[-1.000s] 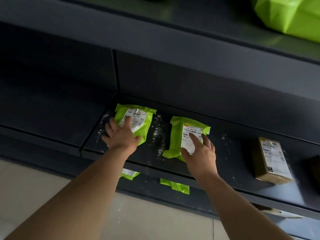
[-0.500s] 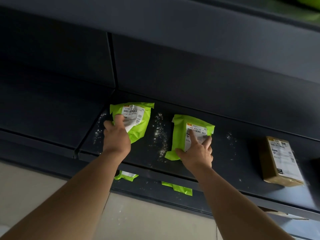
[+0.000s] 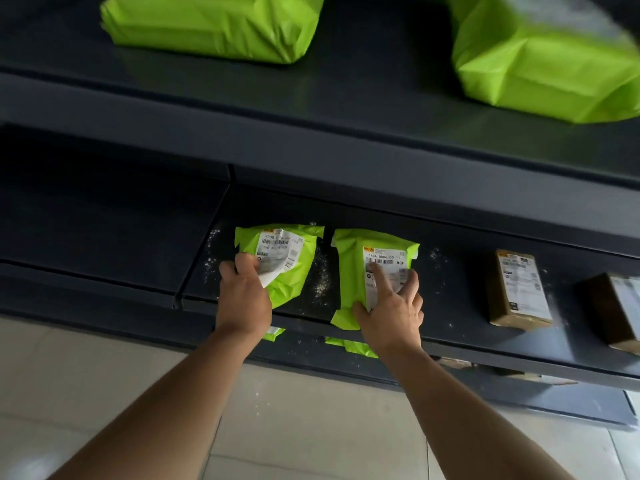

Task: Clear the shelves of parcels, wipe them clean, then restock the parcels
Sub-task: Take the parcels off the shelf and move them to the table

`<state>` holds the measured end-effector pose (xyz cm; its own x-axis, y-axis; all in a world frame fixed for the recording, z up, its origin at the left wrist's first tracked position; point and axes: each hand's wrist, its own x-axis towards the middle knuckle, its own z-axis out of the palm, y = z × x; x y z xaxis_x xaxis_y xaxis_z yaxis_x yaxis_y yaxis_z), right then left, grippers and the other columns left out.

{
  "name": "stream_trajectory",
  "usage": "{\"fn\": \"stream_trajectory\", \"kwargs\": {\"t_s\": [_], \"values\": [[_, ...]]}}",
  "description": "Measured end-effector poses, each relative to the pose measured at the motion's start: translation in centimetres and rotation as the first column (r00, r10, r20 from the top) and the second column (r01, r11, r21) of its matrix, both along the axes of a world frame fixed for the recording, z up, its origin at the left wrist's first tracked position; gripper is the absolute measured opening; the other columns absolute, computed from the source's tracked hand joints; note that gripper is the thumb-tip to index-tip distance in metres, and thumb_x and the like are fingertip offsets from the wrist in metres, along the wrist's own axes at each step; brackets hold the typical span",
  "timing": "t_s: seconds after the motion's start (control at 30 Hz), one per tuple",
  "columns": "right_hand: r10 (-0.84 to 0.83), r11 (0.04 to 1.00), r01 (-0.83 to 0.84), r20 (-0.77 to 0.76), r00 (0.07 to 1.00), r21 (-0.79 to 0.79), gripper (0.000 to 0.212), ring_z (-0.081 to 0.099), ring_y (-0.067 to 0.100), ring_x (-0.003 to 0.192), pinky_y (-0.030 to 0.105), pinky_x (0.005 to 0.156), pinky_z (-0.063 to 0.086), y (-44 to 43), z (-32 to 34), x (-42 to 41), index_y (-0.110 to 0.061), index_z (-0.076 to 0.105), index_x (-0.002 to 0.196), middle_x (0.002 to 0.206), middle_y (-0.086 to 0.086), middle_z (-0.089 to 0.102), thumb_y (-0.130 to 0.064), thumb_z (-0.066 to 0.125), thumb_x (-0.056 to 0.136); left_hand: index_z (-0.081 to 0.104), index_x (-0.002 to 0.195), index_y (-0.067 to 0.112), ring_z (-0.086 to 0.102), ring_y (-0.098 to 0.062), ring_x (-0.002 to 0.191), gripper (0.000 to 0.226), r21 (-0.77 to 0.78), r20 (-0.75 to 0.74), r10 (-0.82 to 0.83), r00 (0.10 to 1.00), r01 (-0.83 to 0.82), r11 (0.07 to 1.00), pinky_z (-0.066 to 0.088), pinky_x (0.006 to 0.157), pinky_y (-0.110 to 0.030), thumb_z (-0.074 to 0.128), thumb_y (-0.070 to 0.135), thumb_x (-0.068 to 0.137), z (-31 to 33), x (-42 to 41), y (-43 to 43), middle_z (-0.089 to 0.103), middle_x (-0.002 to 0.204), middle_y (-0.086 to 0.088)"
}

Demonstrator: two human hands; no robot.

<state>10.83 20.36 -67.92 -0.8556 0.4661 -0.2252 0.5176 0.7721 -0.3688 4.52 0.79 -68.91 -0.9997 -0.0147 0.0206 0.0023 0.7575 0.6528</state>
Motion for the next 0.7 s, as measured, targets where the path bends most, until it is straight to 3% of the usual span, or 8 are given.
{"fn": "stream_trajectory", "kwargs": {"t_s": [0.27,0.43,0.7], "values": [[-0.106,0.993,0.107,0.019,0.994,-0.053,0.076,0.022,0.039,0.137,0.048,0.111,0.025,-1.1,7.5,8.7,-0.046,0.018,0.149,0.158,0.013,-0.005,-0.042,0.061,0.087,0.046,0.114,-0.001,0.05,-0.035,0.091,0.036,-0.01,0.087,-0.115,0.99,0.116,0.993,0.036,0.072,-0.031,0.052,-0.013,0.081,7.5,6.1,1.2,0.04,0.12,-0.022],[-0.231,0.97,0.23,0.001,0.973,-0.083,0.075,0.023,0.037,0.135,0.046,0.11,0.024,-0.8,13.2,14.1,-0.044,0.021,0.148,0.158,0.013,-0.003,-0.043,0.062,0.085,0.048,0.114,0.001,0.054,-0.036,0.095,0.034,0.017,0.162,-0.235,0.958,0.235,0.972,0.044,0.079,-0.039,0.06,-0.005,0.083,13.7,9.9,2.2,0.04,0.123,-0.018],[-0.465,0.883,0.461,-0.029,0.885,-0.09,0.07,0.023,0.035,0.138,0.043,0.111,0.025,1.9,22.2,23.9,-0.044,0.03,0.144,0.159,0.012,0.001,-0.043,0.066,0.083,0.065,0.106,0.008,0.057,-0.023,0.09,0.029,0.082,0.117,-0.496,0.861,0.489,0.868,0.041,0.073,-0.028,0.074,0.017,0.08,22.8,16.2,6.6,0.059,0.102,-0.008]]}}
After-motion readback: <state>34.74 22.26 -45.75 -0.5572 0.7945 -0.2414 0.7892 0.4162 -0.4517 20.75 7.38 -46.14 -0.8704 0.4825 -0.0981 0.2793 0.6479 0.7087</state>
